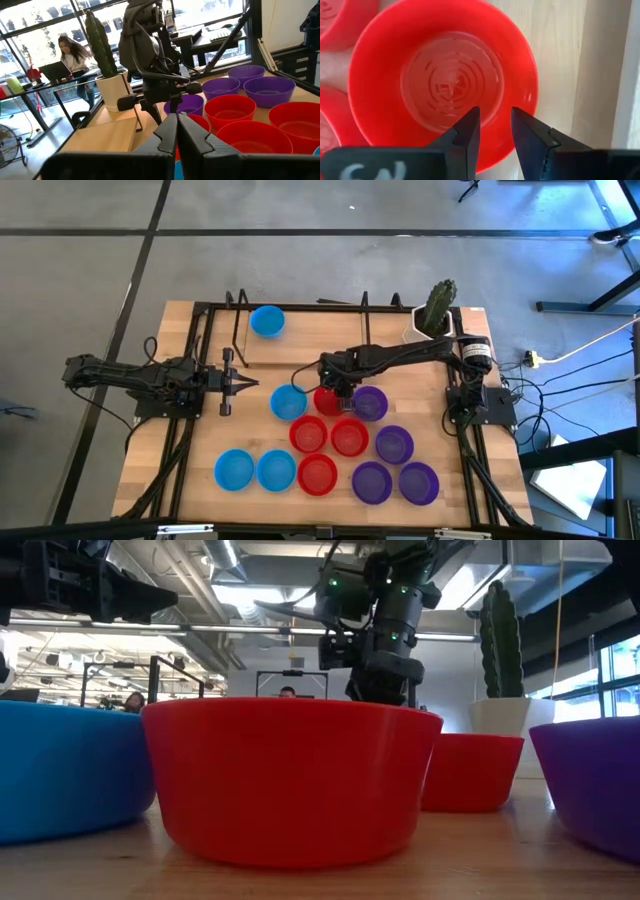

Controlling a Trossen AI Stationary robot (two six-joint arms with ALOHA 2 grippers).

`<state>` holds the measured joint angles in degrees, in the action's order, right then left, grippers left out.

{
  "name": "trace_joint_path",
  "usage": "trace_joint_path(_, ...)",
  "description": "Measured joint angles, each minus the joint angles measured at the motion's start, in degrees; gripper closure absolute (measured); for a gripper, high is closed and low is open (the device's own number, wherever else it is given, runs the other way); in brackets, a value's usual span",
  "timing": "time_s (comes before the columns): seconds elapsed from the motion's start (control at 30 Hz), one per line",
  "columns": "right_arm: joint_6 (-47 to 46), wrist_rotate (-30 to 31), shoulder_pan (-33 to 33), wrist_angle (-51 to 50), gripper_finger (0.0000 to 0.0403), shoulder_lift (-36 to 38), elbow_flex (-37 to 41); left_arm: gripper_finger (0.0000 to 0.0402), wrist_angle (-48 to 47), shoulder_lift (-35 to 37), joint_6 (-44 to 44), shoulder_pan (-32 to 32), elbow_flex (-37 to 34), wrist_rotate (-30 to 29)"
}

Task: Pick & Place Mini bowls
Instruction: Put the red bowl on the shelf

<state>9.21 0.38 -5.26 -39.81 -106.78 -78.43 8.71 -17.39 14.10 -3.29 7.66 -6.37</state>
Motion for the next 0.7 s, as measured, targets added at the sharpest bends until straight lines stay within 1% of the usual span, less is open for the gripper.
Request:
trace_joint_path(0.23, 0.03, -0.03, 0.0, 1.47, 0.0292, 0.0, 0.01, 0.0389, 0.0, 0.0, -0.01, 0.0, 0.0, 0.0)
trace_joint_path(0.47, 0.24, -0.13, 0.02, 3.68, 0.0292, -0.33, 0.0, 0.0393, 0.0, 0.0, 0.03, 0.0, 0.0, 0.0)
trace_joint_path(0.7, 1.9, 0.04, 0.02, 3.89, 0.0292, -0.37, -2.45, 0.0389, 0.0, 0.0, 0.11, 0.0, 0.0, 0.0)
